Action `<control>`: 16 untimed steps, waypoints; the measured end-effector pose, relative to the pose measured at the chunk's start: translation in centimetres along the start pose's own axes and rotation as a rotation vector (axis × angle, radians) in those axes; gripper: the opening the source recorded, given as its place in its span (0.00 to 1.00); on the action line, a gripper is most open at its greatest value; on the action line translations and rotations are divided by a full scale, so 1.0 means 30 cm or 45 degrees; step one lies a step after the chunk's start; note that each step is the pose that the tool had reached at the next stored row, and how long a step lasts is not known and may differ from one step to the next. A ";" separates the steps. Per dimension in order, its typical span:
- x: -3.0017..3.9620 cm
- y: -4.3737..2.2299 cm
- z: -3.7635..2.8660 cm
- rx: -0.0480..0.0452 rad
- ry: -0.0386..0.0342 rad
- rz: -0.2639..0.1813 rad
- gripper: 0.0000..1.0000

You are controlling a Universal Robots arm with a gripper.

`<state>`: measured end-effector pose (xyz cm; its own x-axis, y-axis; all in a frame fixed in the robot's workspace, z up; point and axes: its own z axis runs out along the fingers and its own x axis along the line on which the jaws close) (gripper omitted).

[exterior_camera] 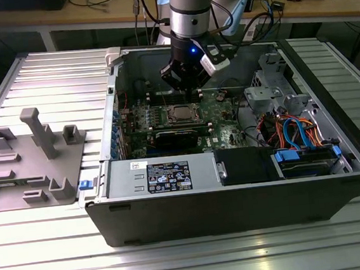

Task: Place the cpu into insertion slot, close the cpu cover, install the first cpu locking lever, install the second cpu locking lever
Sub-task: 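Install the first cpu locking lever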

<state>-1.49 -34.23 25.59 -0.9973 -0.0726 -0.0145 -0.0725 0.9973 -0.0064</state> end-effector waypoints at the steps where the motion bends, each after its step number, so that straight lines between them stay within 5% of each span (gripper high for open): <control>1: 0.000 0.000 0.000 0.000 0.0000 0.000 0.11; 16: 0.000 0.000 -0.007 0.001 0.0000 0.000 0.11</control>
<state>-1.51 -34.23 25.80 -0.9972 -0.0727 -0.0145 -0.0726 0.9973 -0.0072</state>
